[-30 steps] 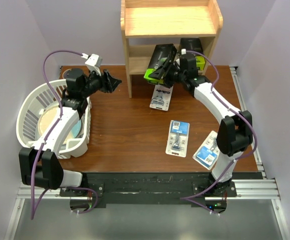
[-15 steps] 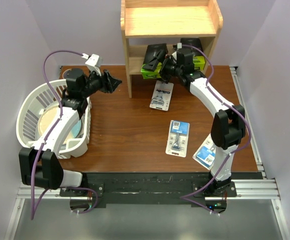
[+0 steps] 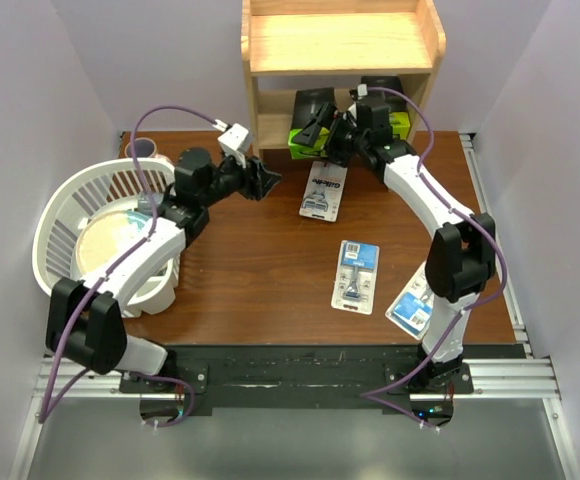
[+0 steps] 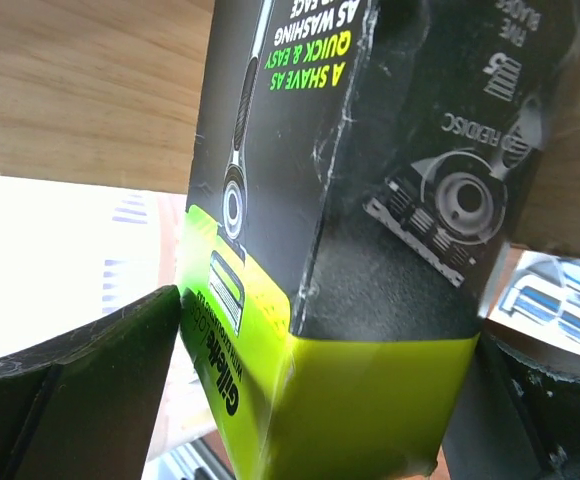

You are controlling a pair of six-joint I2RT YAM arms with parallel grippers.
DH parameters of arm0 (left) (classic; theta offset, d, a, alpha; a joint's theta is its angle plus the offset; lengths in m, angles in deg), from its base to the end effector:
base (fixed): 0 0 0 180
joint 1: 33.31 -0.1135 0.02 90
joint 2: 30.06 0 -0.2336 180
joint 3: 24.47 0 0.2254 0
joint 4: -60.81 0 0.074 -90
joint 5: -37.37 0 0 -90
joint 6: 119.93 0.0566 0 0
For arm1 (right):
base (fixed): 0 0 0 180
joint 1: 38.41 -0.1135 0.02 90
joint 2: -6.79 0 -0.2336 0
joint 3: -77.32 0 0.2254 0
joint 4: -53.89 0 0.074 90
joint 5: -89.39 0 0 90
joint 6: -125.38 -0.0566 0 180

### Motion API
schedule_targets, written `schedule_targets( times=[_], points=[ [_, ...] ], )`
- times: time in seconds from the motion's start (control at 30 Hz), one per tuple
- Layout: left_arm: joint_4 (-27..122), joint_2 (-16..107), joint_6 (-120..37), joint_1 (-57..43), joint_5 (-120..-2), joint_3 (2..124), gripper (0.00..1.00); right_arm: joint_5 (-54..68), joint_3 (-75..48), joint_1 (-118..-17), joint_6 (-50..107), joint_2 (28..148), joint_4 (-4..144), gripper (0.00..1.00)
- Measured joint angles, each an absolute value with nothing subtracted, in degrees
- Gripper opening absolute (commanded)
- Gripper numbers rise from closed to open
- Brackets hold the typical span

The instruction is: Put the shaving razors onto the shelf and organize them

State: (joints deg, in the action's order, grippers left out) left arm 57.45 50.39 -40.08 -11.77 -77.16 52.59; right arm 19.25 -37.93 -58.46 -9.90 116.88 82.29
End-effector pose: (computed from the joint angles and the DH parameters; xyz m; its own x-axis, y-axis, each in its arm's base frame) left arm 0.2991 -0.1433 0.3158 -0.2341 -0.0800 -0.9689 0.6870 0.6916 -0.2230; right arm 0.4083 0.1695 0.3030 -0.6983 0.4566 -0.5513 -0.1698 0.6425 0.7472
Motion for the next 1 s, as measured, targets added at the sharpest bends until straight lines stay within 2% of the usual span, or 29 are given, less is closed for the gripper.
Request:
schedule_targets(
  times=[0.43, 0.63, 1.0],
  points=[
    [62.7, 59.9, -38.7, -6.9, -65.6, 57.2, 0.58, 18.1, -35.7, -56.6, -7.6, 113.7, 84.5, 0.99],
    [64.4, 61.3, -38.7, -6.6, -64.3, 58.8, 0.59, 18.4, -34.6, -56.0, -5.9, 112.6, 85.0, 0.99],
    [68.6, 64.4, -38.7, -6.5, -65.5, 60.3, 0.60, 18.9, -28.9, -52.8, -1.0, 103.0, 85.6, 0.99]
  ],
)
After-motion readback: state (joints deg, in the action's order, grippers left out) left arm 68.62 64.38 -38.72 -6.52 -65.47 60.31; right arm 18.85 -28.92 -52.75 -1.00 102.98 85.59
